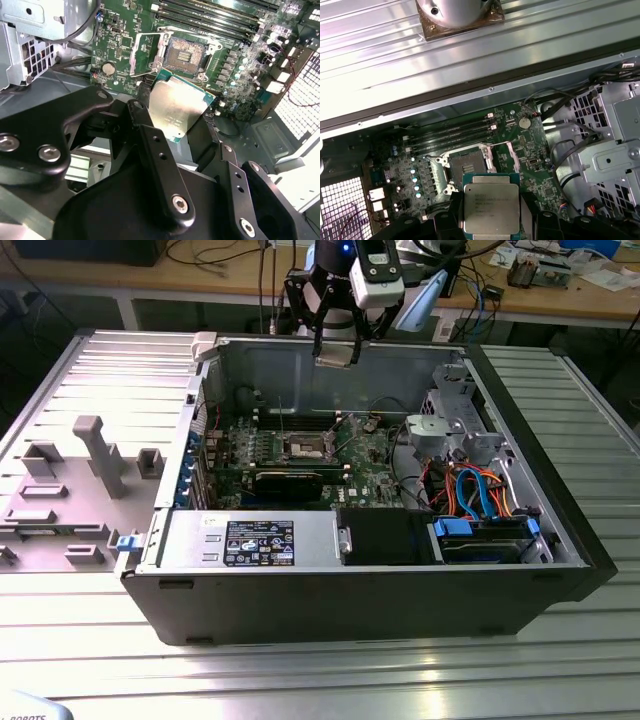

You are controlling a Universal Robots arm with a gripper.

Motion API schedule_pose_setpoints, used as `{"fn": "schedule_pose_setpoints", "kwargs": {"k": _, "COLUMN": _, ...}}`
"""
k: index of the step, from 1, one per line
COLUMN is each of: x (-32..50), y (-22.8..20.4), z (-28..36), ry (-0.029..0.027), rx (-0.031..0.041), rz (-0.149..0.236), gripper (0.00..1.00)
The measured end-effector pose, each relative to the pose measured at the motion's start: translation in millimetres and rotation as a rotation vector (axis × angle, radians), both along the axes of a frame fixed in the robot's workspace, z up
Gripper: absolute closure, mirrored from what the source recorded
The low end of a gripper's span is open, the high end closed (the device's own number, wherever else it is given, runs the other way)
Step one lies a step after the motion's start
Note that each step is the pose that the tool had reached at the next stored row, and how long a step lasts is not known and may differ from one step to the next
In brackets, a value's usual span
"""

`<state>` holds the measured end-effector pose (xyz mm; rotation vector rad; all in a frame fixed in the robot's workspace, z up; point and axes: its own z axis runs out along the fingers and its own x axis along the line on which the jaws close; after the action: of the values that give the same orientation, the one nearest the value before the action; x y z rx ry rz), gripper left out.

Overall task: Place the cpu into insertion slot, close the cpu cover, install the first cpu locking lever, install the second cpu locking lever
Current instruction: 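Place the cpu into insertion slot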

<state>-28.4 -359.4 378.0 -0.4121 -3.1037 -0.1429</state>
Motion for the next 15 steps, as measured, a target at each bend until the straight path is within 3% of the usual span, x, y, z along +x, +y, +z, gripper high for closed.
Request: {"fn": "schedule_pose_setpoints", "kwargs": {"k": 15, "x": 0.0, "y": 0.0, "z": 0.0, "ry": 0.0000, "rx": 0.0000, "rz": -0.002, "gripper": 0.46}}
